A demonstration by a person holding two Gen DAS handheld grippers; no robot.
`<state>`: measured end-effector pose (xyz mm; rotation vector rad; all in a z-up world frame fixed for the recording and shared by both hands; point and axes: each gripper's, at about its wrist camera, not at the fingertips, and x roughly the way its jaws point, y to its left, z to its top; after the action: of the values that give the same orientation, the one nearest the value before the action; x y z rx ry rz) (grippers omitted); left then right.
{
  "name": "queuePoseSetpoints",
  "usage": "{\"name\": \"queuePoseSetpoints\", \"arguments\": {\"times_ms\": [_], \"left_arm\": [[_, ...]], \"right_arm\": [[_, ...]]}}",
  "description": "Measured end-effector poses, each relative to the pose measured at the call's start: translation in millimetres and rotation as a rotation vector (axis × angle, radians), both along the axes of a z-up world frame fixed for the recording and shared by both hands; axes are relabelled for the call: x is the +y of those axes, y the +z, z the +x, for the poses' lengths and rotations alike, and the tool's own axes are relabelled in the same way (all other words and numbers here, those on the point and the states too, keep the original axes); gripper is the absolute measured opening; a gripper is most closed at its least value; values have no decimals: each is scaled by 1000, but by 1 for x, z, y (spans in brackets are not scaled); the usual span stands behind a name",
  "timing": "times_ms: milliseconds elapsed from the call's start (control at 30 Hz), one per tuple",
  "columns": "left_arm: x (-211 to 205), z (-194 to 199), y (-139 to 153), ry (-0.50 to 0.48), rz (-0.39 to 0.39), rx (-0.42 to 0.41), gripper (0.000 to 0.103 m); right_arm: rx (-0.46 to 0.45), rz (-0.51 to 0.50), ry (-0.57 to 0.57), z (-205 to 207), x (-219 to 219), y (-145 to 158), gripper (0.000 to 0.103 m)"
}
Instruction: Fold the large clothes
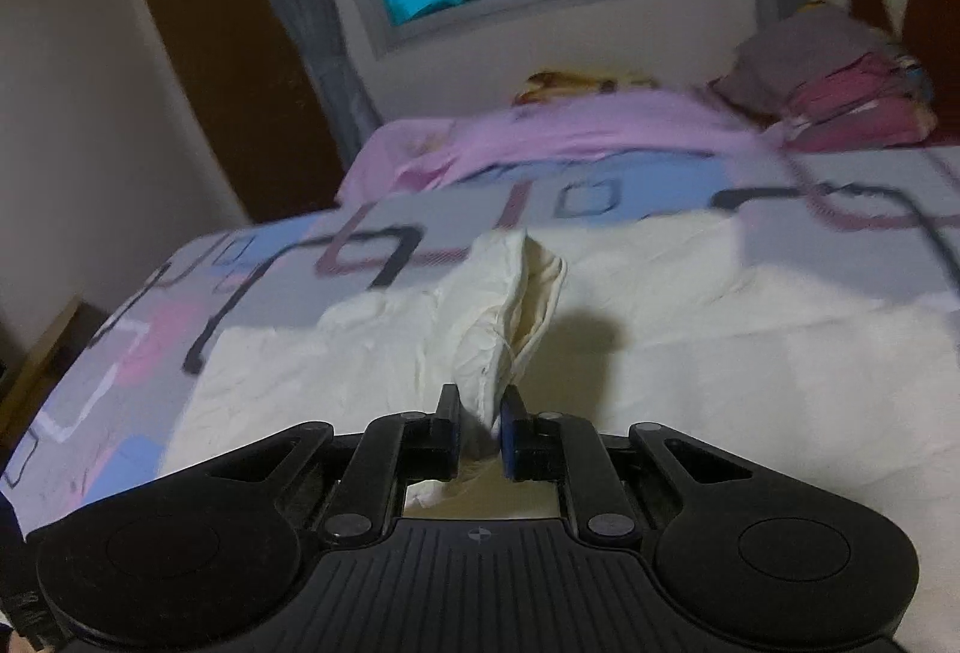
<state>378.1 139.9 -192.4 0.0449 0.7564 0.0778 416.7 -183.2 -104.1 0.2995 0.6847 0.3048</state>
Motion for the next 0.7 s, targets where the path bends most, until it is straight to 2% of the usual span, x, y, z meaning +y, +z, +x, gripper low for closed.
{"name": "queuePoseSetpoints", "arguments": {"times_ms": [100, 133, 167, 333, 400, 433, 567, 633, 700], "left_arm": [[-3, 8, -2, 0, -3, -21, 52], [-3, 11, -2, 4, -22, -22, 45], [-1, 13, -2, 10, -42, -20, 43], [4, 13, 6, 13, -93, -22, 40], [3, 7, 11, -9, -88, -34, 40], [0, 2, 13, -30, -82, -40, 41], [-19, -6, 13, -103, -35, -33, 50], [-30, -7, 10, -132, 0, -40, 63], [-37, -5, 6, -138, 20, -44, 64]], "right_arm": [[21, -26, -40, -4, -22, -2, 12], [30, -39, -55, -6, -28, -5, 12], [41, -48, -71, -7, -34, -8, 12], [60, -102, -159, -14, -67, -20, 12], [63, -167, -197, -15, -75, -26, 12], [76, -188, -214, -15, -80, -30, 12], [114, -153, -231, -16, -89, -41, 12], [112, -150, -233, -17, -88, -41, 12], [113, -140, -230, -15, -88, -41, 12]]}}
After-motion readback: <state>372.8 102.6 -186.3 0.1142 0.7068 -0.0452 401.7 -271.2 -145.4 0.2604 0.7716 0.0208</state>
